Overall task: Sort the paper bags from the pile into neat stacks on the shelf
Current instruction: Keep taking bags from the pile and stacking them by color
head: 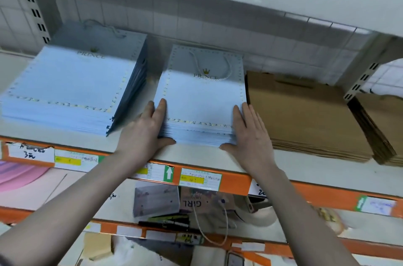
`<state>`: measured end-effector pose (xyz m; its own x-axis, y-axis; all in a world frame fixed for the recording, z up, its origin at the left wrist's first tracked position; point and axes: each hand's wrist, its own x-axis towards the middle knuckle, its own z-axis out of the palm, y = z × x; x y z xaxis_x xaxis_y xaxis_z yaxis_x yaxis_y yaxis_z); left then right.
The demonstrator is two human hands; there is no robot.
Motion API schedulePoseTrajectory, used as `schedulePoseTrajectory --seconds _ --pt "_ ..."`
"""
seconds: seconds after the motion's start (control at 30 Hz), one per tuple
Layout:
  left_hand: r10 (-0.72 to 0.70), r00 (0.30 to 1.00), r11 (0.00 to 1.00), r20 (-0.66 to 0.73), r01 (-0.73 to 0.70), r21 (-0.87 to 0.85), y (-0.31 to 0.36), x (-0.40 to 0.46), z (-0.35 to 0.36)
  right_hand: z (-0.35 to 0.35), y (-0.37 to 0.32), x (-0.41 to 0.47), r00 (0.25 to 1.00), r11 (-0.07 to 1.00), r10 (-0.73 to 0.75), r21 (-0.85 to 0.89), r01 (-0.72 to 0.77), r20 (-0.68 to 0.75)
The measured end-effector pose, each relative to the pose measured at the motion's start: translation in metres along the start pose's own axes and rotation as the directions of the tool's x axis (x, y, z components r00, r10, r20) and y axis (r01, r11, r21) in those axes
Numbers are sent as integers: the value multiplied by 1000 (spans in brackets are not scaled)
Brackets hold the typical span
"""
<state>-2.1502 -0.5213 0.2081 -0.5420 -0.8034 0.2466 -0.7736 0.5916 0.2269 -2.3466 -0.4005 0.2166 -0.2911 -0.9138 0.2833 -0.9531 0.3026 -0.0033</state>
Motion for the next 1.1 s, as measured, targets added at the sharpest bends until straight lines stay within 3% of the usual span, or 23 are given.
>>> schedulePoseTrajectory --seconds 0.23,0.47,0.63,0.97,1.1 --pt "-18 1000 983 -5 16 -180 -20 -8 7 6 -9 -11 987 864 151 478 -155 48" --pt "-48 996 947 -73 22 -320 -17 -17 10 -1 -18 -28 963 486 258 852 -195 74" --pt "-102 994 926 -24 86 -368 -12 -21 8 -1 -18 -30 970 385 219 904 -186 107" --pt "-155 988 885 7 142 -443 -13 -20 9 3 -13 -25 968 429 162 870 -242 189" --pt "-145 989 885 6 133 -446 -13 -22 10 1 -12 -21 960 400 146 873 -278 239"
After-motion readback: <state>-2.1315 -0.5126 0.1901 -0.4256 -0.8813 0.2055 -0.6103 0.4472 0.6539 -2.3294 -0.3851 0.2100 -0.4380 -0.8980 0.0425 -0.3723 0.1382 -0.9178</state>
